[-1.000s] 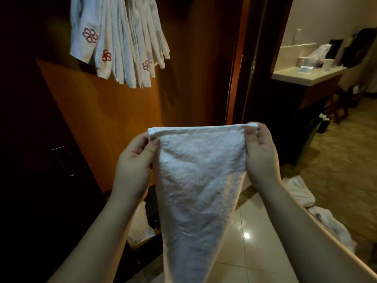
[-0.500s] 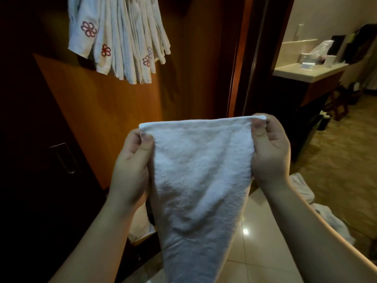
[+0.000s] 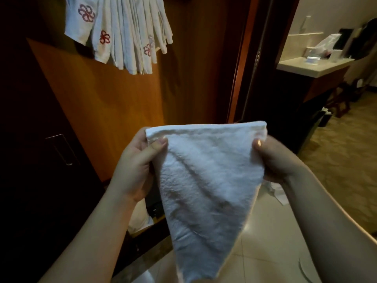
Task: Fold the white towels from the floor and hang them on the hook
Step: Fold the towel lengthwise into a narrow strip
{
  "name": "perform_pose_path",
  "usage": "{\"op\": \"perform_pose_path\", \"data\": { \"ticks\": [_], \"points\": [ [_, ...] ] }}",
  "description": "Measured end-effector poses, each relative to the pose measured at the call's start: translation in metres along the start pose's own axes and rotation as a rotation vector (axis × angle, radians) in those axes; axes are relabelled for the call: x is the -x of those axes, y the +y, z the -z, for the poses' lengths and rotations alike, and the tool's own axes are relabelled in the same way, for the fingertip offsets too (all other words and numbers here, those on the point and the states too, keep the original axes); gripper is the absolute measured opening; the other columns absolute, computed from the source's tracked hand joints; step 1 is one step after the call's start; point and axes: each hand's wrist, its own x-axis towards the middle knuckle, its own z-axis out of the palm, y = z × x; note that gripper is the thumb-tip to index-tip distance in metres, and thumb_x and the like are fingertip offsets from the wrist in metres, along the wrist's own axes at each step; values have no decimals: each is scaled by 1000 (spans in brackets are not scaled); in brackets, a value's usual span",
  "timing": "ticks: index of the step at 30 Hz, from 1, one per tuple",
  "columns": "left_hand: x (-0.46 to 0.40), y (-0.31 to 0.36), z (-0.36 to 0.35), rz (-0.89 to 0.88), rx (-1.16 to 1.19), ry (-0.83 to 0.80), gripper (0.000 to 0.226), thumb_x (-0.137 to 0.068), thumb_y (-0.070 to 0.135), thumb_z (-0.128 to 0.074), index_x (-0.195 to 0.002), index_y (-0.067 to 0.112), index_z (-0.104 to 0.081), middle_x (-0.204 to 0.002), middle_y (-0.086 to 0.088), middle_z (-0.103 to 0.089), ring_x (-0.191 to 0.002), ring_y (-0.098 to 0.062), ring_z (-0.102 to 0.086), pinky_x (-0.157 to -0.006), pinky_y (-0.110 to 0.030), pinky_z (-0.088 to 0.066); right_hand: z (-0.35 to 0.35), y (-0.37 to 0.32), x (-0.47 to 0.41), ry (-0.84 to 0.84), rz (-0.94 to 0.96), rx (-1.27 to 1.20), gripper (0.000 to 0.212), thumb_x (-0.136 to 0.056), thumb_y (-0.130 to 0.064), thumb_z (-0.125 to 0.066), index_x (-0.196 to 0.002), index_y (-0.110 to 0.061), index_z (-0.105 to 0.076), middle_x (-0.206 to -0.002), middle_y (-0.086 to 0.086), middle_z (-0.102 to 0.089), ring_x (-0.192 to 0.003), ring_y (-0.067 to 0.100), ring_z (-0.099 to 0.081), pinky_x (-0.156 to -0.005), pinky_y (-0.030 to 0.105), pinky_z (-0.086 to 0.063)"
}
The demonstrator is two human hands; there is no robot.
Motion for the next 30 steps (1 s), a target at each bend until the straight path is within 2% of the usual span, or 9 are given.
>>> {"op": "perform_pose_path", "data": {
  "ticks": [2,5,9,14,18,21,24,27,30],
  "points": [
    [-1,-4,2,36,-15,6,18,-74,33,-83,-89,29,-73,-93,-2,-75,-83,-17,-73,-64,-28,-58,6,18,3,-100,-184,-46,65,-65,-42,-91,-119,-10,-72,-122,17,-71,-116,31,-67,-92,38,-57],
    [-2,-9,10,74,-77,-12,15,-76,31,-82,-87,29,-71,-91,-1,-74,-82,-16,-73,-64,-26,-57,13,38,6,-61,-256,-155,63,-84,-29,-70,-137,0,-53,-137,23,-60,-130,38,-55,-110,48,-45],
    [-5,-14,25,76,-175,-6,8,-81,33,-75,-86,33,-69,-92,1,-74,-83,-17,-73,-64,-27,-57,14,48,1,-18,-243,-206,60,-84,-28,-66,-135,0,-53,-128,20,-65,-121,33,-62,-96,38,-53],
    [-9,-35,42,136,-264,163,17,-84,39,-73,-99,31,-70,-104,-6,-76,-92,-26,-75,-68,-34,-59,-2,64,-8,106,-276,-202,63,-80,-41,-70,-129,-3,-59,-124,17,-69,-119,32,-65,-89,35,-57],
    [2,-59,42,176,-249,296,18,-91,29,-65,-106,23,-74,-103,-8,-77,-94,-27,-75,-66,-29,-58,-25,78,-8,268,-261,101,40,-89,-58,-58,-107,-27,-76,-110,4,-76,-104,22,-73,-81,34,-57],
    [16,-76,30,157,-293,443,18,-95,28,-60,-103,22,-75,-98,-3,-78,-91,-23,-75,-71,-36,-60,-48,91,-2,391,-207,330,38,-85,-75,-46,-102,-52,-71,-104,-15,-76,-97,6,-72,-85,36,-54],
    [34,-87,13,150,-423,593,20,-93,41,-58,-99,29,-73,-95,8,-77,-92,-13,-73,-86,-45,-58,-70,105,7,469,-141,405,43,-89,-75,-37,-110,-52,-67,-106,-29,-71,-96,-10,-66,-85,24,-50],
    [51,-91,-7,104,-442,658,14,-98,41,-59,-99,35,-72,-96,20,-74,-92,1,-69,-81,-26,-56,-89,116,19,446,-121,335,54,-96,-68,-37,-139,-40,-53,-126,-17,-67,-115,-3,-61,-97,25,-49],
    [65,-91,-25,85,-390,600,19,-100,36,-59,-114,34,-71,-103,23,-73,-97,6,-68,-73,-8,-52,-102,121,29,410,-156,268,73,-87,-74,-40,-144,-29,-50,-130,-8,-65,-118,4,-62,-101,28,-49]
  ]
}}
